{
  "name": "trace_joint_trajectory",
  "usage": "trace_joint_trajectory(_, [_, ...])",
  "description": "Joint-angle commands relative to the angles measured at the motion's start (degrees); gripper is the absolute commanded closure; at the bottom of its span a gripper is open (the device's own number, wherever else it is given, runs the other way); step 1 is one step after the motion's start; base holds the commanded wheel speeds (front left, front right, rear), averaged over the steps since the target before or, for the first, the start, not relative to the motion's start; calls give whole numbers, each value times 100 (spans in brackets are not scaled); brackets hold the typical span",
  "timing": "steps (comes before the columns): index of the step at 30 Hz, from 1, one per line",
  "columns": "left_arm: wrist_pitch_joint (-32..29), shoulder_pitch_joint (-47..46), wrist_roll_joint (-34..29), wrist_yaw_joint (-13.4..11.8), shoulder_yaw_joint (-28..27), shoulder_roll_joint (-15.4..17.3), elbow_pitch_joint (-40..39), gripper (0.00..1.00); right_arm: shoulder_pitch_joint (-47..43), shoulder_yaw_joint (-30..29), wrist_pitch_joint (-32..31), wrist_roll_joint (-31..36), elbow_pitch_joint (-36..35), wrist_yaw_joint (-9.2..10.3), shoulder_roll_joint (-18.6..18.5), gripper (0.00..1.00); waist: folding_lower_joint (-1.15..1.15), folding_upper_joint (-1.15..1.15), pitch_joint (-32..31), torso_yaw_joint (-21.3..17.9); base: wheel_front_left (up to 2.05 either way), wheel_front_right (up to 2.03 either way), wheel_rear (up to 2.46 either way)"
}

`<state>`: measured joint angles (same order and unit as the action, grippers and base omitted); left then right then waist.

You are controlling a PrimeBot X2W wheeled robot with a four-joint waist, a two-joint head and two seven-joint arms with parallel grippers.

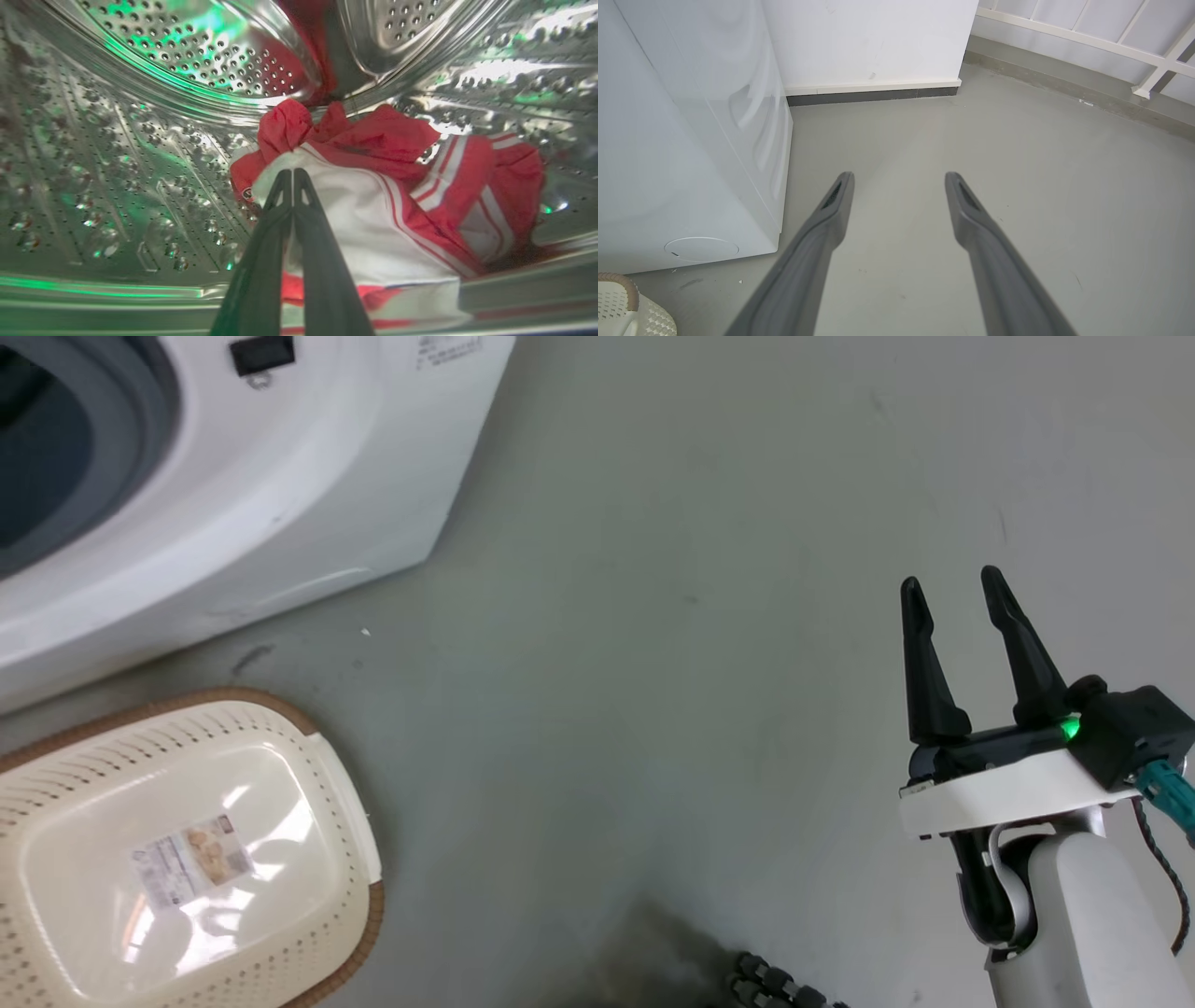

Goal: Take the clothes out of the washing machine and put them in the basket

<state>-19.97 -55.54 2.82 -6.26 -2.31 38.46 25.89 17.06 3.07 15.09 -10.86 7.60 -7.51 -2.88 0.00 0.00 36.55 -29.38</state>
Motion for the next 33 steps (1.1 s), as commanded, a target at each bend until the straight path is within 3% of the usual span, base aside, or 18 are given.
trace_joint_trajectory(1, [305,178,100,-34,-59,-80,140,100,-106,-50,9,77,31,4,-1,0,0,0,-337,151,0,0,0])
trace_joint_trajectory(6, [1269,575,353,-55,-129,-422,500,100,-282,-226,9,215,64,4,-1,0,0,0,-834,356,0,0,0])
trace_joint_trajectory(18, [2506,1550,797,-11,-110,-1225,582,100,-779,-393,-25,469,64,4,-2,0,0,0,-1923,841,0,0,0])
trace_joint_trajectory(33, [2515,3091,1137,-132,156,-2091,-1144,100,-1315,-563,-423,604,-522,4,-2,0,0,0,-2751,1444,0,0,0])
